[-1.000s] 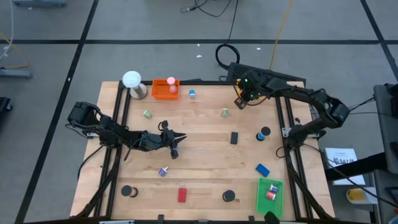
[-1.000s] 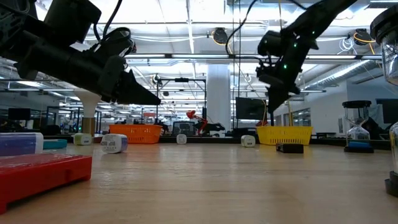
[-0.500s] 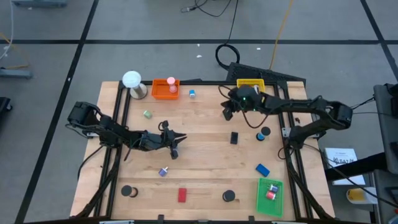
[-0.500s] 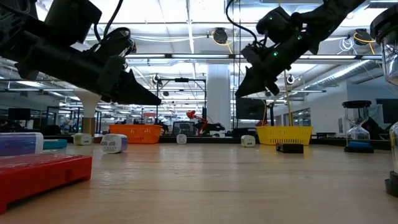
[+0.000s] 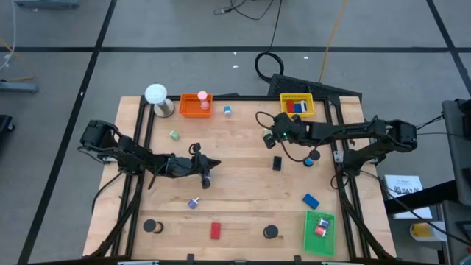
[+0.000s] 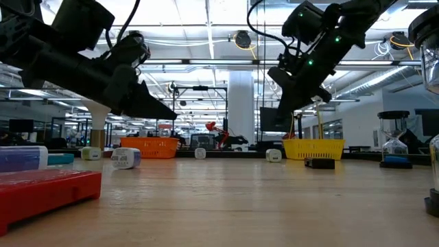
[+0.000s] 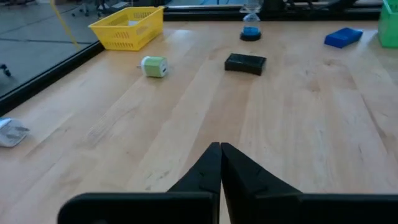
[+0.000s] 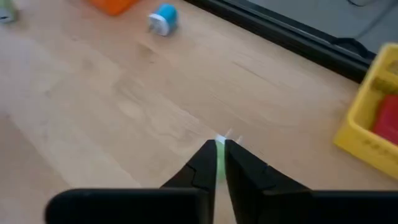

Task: Pick & Place Office items
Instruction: Put the right green charger adapter into the green basket

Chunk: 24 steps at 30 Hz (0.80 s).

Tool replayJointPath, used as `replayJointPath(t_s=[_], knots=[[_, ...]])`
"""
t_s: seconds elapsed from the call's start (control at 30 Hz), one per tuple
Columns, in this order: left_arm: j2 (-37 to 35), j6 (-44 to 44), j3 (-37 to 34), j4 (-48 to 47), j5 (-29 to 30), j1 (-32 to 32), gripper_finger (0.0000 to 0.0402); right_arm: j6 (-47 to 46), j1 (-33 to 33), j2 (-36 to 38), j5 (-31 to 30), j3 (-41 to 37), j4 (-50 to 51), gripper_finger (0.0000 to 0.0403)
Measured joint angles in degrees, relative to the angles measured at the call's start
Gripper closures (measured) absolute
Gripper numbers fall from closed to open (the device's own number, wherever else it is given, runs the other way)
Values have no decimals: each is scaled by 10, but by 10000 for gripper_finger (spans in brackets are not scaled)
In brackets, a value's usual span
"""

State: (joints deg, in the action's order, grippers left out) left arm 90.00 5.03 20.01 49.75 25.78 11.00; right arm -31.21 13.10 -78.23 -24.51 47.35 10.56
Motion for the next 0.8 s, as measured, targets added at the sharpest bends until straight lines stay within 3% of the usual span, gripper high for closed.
replayJointPath(t_s=[0.27,0.57,0.8], knots=[[0,-17,0,-19,15,3,392,-41,-16,-41,-9,32,13,302],[0,-18,-12,-16,28,2,399,-32,-10,-115,7,166,127,266],[0,-2,-25,-16,30,2,382,-42,7,-118,8,176,154,214]])
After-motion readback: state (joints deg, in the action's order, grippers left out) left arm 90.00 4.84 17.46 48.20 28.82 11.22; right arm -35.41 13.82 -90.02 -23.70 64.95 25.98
